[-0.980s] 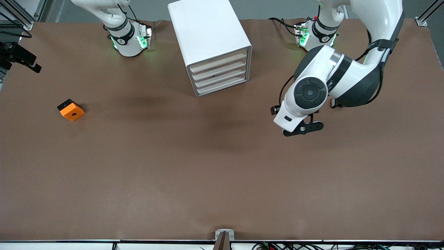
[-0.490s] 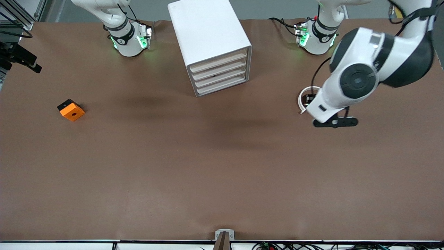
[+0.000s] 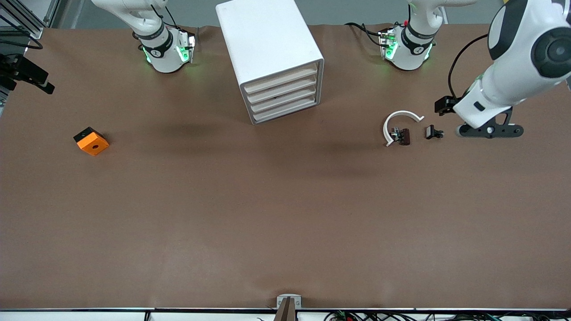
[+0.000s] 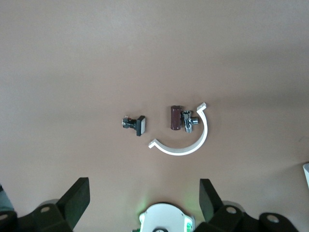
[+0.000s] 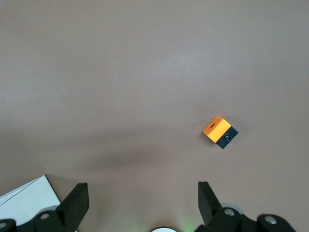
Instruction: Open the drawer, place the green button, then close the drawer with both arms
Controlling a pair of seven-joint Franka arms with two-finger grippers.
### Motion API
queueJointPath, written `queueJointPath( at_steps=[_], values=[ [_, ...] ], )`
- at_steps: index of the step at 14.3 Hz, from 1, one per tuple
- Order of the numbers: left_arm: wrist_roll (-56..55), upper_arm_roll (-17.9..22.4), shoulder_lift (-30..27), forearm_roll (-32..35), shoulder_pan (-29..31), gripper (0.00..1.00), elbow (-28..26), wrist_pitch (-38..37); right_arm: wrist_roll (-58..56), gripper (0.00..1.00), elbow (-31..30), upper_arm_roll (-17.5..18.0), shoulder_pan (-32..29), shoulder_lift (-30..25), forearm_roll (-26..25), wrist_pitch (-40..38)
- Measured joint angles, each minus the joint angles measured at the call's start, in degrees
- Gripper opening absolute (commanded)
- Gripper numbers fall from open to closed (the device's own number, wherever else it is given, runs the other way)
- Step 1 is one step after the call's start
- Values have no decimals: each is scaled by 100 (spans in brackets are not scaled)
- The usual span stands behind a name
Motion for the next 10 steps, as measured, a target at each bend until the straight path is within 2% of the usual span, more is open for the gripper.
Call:
queueJointPath(
  at_steps=[2, 4, 7, 10],
  values=[
    [244, 187, -405, -79, -7, 100, -435, 219, 0, 100, -2, 0, 0, 0, 0, 0],
    [442, 417, -678, -233, -7, 100, -604, 298, 0, 100, -2, 0, 0, 0, 0, 1],
    [531, 659, -953, -325, -5, 100, -589, 354, 0, 100, -2, 1, 0, -1, 0, 2],
    [537, 663, -1041, -335, -7, 100, -375, 372, 0, 100, -2, 16, 0, -1, 0, 6]
  ],
)
